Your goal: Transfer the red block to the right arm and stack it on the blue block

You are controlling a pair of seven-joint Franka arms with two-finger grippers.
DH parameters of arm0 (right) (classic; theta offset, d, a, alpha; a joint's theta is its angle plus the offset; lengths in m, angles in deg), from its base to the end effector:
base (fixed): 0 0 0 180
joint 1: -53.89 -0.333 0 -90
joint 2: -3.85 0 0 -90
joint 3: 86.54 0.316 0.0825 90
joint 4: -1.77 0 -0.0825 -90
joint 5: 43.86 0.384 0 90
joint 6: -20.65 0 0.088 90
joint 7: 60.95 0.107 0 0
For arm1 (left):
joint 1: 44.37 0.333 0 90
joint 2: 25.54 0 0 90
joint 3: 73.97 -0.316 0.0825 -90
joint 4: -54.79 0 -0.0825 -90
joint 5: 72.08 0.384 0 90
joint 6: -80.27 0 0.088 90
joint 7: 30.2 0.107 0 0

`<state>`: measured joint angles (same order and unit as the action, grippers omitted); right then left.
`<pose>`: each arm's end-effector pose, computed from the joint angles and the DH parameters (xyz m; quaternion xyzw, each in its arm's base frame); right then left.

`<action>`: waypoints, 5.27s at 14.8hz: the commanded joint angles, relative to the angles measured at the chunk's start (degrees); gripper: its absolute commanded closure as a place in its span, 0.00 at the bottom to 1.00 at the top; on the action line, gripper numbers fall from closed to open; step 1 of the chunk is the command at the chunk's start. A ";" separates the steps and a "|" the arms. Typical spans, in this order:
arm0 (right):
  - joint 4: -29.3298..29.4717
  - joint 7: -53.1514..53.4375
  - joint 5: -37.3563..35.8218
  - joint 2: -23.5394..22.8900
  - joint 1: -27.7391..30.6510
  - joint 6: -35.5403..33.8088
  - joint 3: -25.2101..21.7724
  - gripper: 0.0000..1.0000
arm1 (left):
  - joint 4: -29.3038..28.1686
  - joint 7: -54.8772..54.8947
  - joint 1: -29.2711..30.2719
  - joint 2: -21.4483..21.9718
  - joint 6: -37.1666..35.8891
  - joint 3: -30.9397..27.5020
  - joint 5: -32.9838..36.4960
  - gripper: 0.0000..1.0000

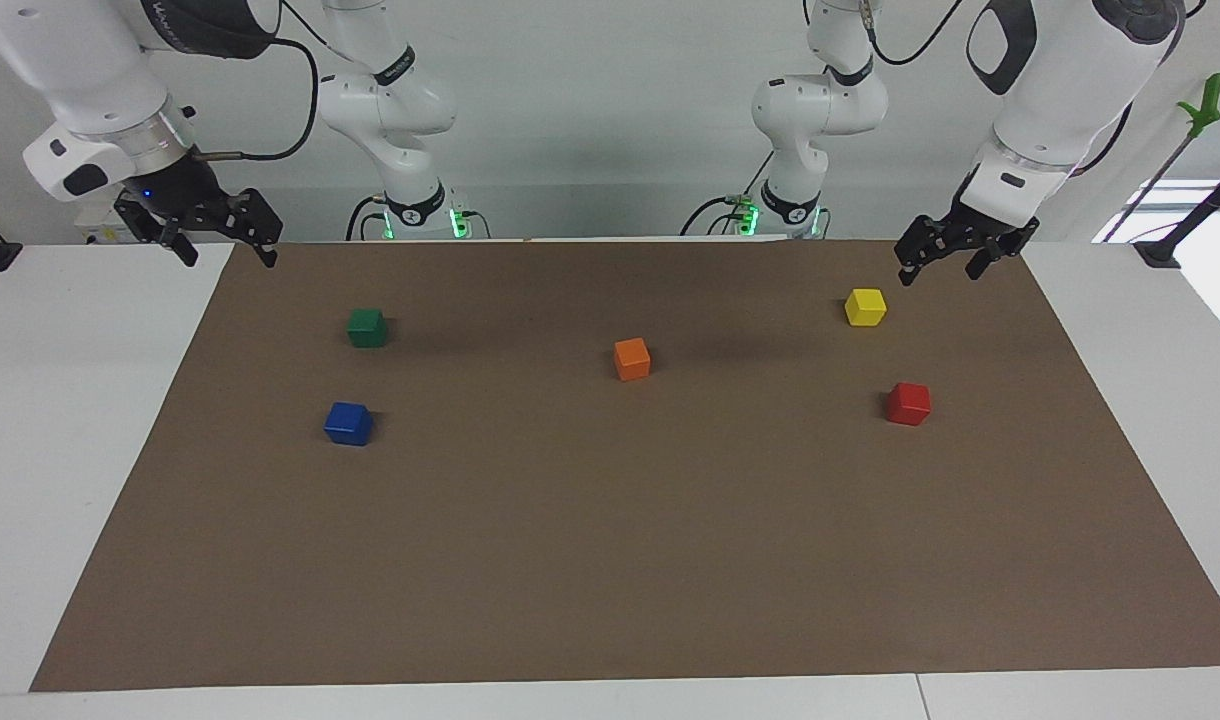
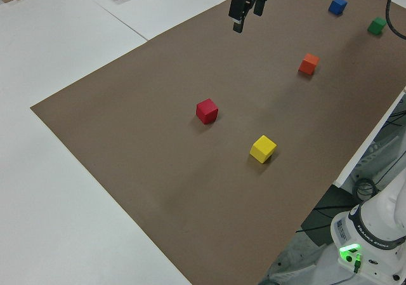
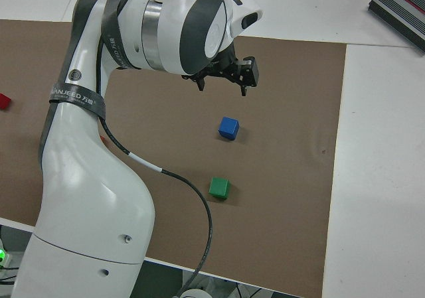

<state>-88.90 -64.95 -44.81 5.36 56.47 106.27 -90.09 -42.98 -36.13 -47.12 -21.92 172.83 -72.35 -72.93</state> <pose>0.5348 -0.0598 0.6269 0.9993 -0.0189 -0.0315 0.0047 0.5346 -0.0428 0.5987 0.9998 0.0141 -0.0144 0.0052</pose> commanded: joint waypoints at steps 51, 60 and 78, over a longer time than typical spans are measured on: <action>-41.86 -28.24 80.99 5.44 11.23 -9.05 0.12 0.00 | -31.51 19.20 7.06 -8.45 44.98 -0.65 1.72 0.00; -47.84 -30.27 102.26 5.17 2.09 -14.00 0.12 0.00 | -30.90 18.76 6.80 -8.90 44.55 -0.65 1.64 1.00; -45.74 -42.13 115.90 -11.88 -9.17 -23.14 0.91 0.00 | -12.72 -47.10 1.09 1.21 12.21 1.46 -12.06 1.00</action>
<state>-135.61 -106.18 69.44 -5.62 47.82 82.61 -89.40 -59.01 -74.81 -45.05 -20.09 188.55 -70.81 -81.33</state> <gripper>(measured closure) 0.000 0.458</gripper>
